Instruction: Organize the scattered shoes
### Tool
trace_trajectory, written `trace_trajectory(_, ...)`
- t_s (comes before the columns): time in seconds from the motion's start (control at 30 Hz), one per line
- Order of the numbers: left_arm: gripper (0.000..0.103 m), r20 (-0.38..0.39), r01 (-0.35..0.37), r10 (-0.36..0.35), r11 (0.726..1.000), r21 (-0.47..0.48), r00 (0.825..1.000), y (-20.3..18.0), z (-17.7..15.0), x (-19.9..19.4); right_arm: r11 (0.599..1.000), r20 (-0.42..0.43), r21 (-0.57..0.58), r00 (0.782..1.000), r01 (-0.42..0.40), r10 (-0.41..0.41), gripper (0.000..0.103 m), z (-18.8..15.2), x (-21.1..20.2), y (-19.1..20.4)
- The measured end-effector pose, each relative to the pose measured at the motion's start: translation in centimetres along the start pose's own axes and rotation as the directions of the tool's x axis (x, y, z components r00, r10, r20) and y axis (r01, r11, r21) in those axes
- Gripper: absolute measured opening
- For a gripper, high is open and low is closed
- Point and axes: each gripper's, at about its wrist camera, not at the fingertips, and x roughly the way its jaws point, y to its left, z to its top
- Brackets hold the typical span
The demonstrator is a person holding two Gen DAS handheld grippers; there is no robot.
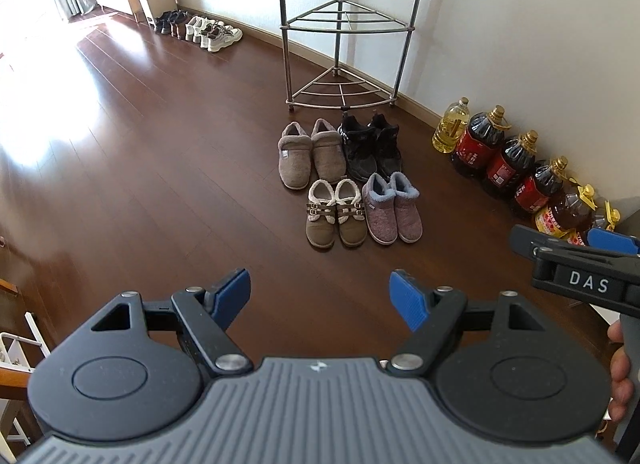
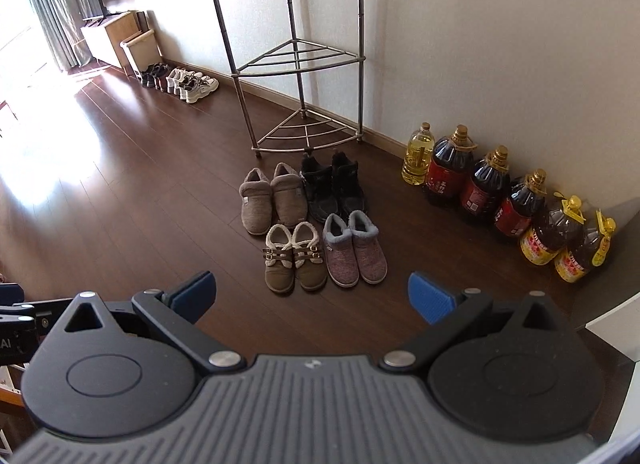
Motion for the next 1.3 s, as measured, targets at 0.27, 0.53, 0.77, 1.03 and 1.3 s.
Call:
trace_trajectory(0.27,0.079,-0.011,-0.004,0.004,1.000,-0.003,1.000,-0.6,1.3,1.2,1.000,-0.003,-0.011,1.000,-0.010,0.010,0.102,0.9,1.1,-0.3)
trace_trajectory(0.53,0.079,-0.018,-0.022,0.022,1.000,0.020,1.000,-4.4,3.8,4.4,0.999,-0.010,0.008,0.999,-0.053,0.053,0.102,3.2,3.7,-4.4)
trace_trajectory(0.77,0.079,-0.057,-0.036,0.036,0.999,-0.004,0.998,-11.2,5.3,10.2,0.987,-0.087,-0.024,0.984,-0.159,0.156,0.091,6.1,7.4,-13.3)
trace_trajectory(1.03,0.079,-0.097,-0.073,0.059,0.987,-0.145,0.994,-20.3,7.2,14.7,0.967,-0.211,-0.137,0.960,-0.215,0.184,0.086,11.0,12.8,-23.7)
trace_trajectory(1.3,0.079,-0.133,-0.068,0.043,0.980,-0.187,0.990,-24.5,8.2,18.0,0.921,-0.273,-0.228,0.929,-0.316,0.251,0.067,14.0,18.1,-26.3)
